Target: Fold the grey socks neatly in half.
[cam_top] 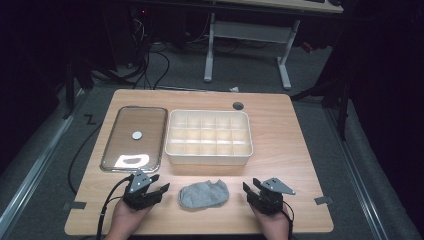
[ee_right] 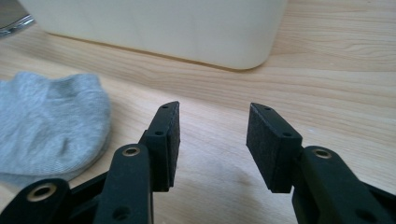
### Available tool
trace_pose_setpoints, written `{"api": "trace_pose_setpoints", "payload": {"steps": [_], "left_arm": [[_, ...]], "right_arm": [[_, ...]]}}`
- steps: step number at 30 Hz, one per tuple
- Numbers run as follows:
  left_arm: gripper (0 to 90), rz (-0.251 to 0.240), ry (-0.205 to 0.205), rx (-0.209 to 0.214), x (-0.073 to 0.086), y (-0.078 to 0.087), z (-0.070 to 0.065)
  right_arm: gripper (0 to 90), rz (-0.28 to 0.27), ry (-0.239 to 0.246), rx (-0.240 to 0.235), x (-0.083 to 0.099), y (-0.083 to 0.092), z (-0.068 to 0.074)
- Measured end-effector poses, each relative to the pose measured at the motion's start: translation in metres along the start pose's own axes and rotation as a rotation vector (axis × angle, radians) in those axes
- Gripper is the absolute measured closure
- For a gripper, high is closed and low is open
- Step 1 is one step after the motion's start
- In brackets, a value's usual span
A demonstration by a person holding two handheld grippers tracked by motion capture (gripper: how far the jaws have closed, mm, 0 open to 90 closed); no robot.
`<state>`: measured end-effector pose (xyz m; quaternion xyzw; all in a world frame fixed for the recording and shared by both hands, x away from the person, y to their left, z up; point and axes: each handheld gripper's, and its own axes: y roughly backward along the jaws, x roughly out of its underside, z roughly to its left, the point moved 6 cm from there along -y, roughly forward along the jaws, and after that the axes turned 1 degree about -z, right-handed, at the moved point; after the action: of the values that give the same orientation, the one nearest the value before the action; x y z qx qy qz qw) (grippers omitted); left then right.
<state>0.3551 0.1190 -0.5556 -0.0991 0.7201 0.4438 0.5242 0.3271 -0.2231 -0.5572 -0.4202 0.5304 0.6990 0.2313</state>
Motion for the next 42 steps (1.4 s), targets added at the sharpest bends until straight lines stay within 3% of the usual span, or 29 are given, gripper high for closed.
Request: {"api": "trace_pose_setpoints", "payload": {"steps": [8, 20, 27, 35, 42], "left_arm": [[48.2, -0.005, -0.004, 0.039, -0.002, -0.001, -0.011], [52.4, -0.016, -0.065, 0.109, -0.008, -0.002, -0.046], [55.9, 0.013, -0.117, 0.138, -0.006, -0.010, -0.066], [58.6, 0.046, -0.163, 0.129, -0.001, -0.016, -0.073], [59.6, 0.089, -0.190, 0.124, 0.007, -0.018, -0.072]], "right_arm": [[55.1, -0.013, 0.004, -0.056, -0.003, 0.002, 0.009], [53.9, 0.002, 0.020, -0.124, -0.006, 0.001, 0.036], [56.4, 0.031, 0.030, -0.156, -0.004, -0.006, 0.053], [55.8, 0.074, 0.028, -0.175, 0.000, -0.015, 0.060], [53.9, 0.146, 0.050, -0.180, 0.008, -0.024, 0.066]]}}
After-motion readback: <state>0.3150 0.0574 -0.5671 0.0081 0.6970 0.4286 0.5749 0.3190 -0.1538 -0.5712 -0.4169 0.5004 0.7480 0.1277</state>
